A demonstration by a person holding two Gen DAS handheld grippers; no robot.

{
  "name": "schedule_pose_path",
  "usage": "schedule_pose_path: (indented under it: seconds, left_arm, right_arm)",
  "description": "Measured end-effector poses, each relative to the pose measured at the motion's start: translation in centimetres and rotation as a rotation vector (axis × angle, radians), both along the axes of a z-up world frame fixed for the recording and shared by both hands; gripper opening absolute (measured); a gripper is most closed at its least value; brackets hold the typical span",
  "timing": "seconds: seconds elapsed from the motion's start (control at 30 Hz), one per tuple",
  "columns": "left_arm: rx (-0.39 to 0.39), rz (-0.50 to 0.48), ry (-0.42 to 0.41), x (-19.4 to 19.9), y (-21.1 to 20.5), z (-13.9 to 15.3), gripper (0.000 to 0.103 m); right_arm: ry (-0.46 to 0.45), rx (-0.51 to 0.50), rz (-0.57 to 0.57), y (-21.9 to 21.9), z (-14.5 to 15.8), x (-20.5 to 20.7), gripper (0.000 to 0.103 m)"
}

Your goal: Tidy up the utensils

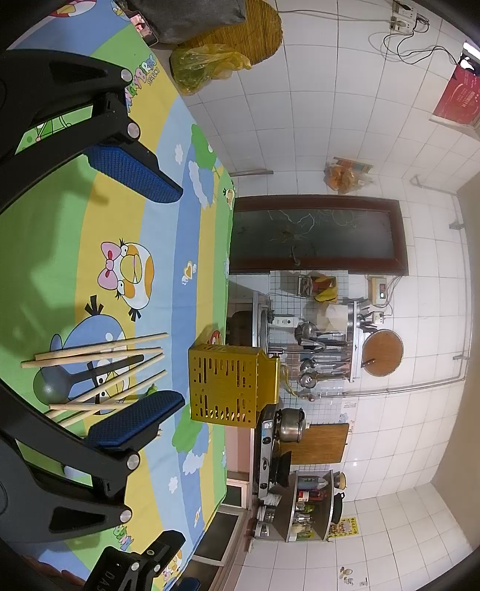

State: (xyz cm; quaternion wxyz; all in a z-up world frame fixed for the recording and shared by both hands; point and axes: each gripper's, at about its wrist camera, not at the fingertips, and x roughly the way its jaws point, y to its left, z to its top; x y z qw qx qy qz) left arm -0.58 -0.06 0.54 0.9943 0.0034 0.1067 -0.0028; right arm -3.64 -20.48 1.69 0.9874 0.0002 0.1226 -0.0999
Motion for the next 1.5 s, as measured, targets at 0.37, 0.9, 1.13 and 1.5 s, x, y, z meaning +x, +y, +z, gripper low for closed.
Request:
schedule_pose_path:
  seconds: [0.37, 0.9, 1.13, 1.5]
  left_arm:
    - [0.001, 0.0, -0.002, -0.02, -0.04, -0.02, 0.098]
    - [0.001, 0.0, -0.004, -0.05, -0.08, -0.05, 0.098]
    - [0.001, 0.0, -0.004, -0.08, -0.08, -0.03, 0.098]
    - [0.002, 0.0, -0.005, -0.08, -0.07, -0.03, 0.098]
  right_arm:
    - [-0.002, 0.003, -0.002, -0.15, 0.13, -0.16, 0.099]
    - [-0.004, 0.004, -0.004, -0.23, 0.19, -0.25, 0.099]
    - [-0.005, 0.004, -0.004, -0.28, 0.17, -0.25, 0.099]
    - [-0.005, 0.003, -0.004, -0.19, 0.11, -0.25, 0.099]
